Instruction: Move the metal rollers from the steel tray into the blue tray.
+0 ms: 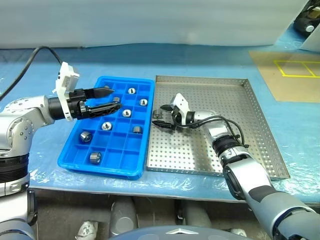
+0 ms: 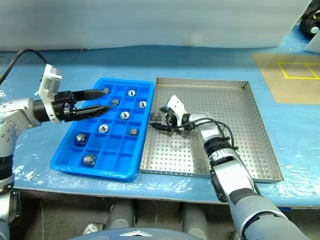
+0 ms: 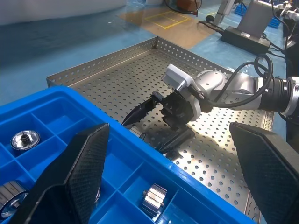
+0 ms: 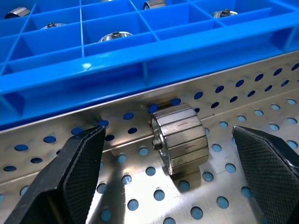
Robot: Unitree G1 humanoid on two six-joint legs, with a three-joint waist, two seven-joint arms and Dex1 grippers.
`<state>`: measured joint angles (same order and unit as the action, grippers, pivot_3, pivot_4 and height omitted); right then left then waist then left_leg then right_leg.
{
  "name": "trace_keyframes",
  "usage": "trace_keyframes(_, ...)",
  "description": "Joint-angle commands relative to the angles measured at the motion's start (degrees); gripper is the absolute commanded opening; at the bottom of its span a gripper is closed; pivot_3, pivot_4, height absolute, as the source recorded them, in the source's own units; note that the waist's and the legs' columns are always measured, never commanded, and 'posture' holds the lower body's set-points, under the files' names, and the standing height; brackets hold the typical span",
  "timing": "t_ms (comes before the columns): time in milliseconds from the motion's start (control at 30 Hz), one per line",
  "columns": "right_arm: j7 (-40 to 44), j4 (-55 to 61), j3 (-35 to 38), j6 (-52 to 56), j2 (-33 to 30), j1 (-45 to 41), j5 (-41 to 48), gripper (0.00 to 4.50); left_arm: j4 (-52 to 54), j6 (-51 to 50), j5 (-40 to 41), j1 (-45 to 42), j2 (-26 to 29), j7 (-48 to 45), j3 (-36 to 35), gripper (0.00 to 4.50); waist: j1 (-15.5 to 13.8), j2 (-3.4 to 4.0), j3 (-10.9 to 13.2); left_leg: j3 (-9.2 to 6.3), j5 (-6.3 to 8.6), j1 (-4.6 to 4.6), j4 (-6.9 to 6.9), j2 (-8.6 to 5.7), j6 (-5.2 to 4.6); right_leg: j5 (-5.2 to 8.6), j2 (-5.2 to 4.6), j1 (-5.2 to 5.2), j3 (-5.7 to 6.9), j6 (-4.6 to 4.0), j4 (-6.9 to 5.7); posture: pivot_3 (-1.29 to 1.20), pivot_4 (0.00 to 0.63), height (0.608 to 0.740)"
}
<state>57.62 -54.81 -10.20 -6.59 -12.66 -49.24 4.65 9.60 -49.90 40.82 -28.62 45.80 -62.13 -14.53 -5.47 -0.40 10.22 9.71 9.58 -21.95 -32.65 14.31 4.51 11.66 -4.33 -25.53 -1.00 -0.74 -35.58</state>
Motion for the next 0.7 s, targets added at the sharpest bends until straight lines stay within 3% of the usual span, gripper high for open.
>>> trace_keyframes(33,1.0,1.5,1.0,-1.8,-0.4,0.4,-0.2,4.31,1.1,0.7,0.9,-0.7,1.6,0.0,-0.4,4.34,0.0,0.00,0.0,0.00,0.00,0.00,0.00,0.00,0.00,0.00,0.00,0.00,0.00,0.00,0.00,0.10,0.150,0.740)
trace_keyframes(400,0.9,3.5,1.0,-2.3,-1.0,0.8,-1.5,1.17,2.4,11.7,-2.3,8.0,7.1,-10.5,1.8,4.34,0.0,-0.01,0.0,-0.01,-0.01,-0.05,0.00,0.13,0.03,0.01,0.09,-0.05,0.00,-0.01,0.00,0.11,0.150,0.740)
trace_keyframes(700,2.9,4.7,1.2,-2.0,-1.5,1.1,-1.7,1.17,4.7,25.0,-6.2,15.3,8.6,-22.3,8.0,4.34,-0.1,0.00,0.0,-0.01,-0.03,-0.04,0.06,0.16,0.06,0.04,0.09,-0.08,0.00,-0.06,-0.03,0.10,0.150,0.740)
